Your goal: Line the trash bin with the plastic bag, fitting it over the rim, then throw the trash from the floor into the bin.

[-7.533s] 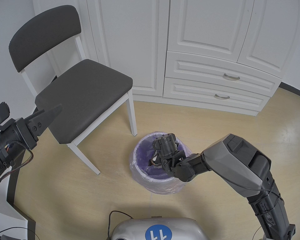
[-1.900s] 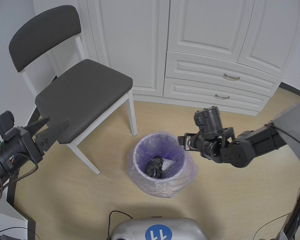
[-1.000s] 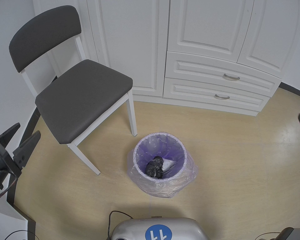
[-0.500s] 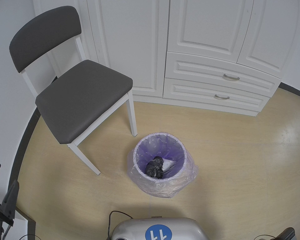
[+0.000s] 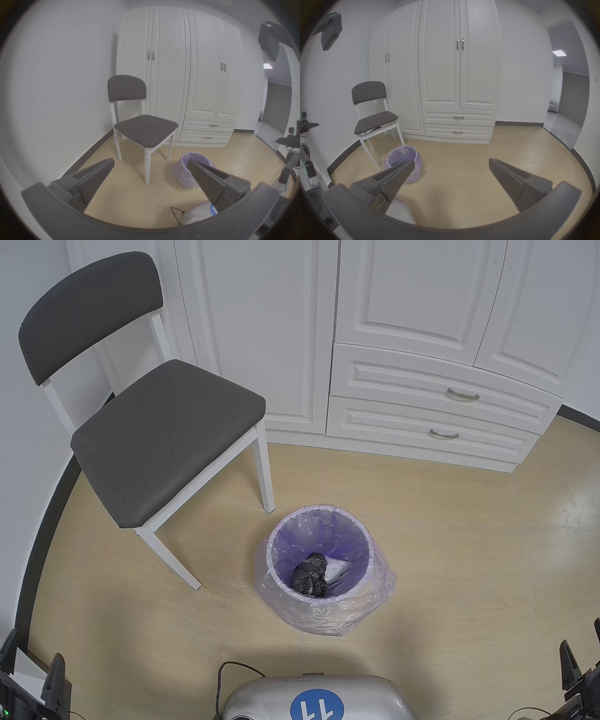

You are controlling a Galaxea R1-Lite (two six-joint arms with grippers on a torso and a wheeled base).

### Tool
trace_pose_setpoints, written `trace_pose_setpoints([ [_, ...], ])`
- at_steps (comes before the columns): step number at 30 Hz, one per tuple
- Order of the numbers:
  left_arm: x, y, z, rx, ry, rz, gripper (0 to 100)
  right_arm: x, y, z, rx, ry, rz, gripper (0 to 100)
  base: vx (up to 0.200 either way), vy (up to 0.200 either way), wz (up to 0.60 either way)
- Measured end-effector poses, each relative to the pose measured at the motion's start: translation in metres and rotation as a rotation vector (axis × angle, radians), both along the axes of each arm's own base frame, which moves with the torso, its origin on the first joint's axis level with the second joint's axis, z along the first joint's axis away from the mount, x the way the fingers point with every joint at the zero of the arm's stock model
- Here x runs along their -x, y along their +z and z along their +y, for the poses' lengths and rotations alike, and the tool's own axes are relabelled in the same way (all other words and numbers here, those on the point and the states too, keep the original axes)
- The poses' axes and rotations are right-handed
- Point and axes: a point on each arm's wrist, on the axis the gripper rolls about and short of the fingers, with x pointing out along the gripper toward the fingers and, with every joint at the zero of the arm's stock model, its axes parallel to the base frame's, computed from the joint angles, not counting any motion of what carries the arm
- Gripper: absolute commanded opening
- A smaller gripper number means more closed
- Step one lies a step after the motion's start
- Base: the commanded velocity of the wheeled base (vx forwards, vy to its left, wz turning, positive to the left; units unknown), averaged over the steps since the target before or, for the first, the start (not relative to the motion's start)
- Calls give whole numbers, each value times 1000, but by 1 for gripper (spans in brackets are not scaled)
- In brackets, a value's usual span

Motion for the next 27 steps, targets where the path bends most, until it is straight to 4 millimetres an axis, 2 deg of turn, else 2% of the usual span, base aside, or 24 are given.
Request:
trace_pose_setpoints([
  [3, -1, -12, 1, 5, 13, 23, 100, 0, -2, 1, 8, 53, 18, 100, 0, 0, 0],
  [9, -1, -19, 2, 13, 50, 33, 100, 0, -8, 1, 17, 62, 69, 100, 0, 0, 0],
  [27, -1, -22, 1, -66, 25, 42, 100, 0, -8, 1, 22, 62, 65, 100, 0, 0, 0],
])
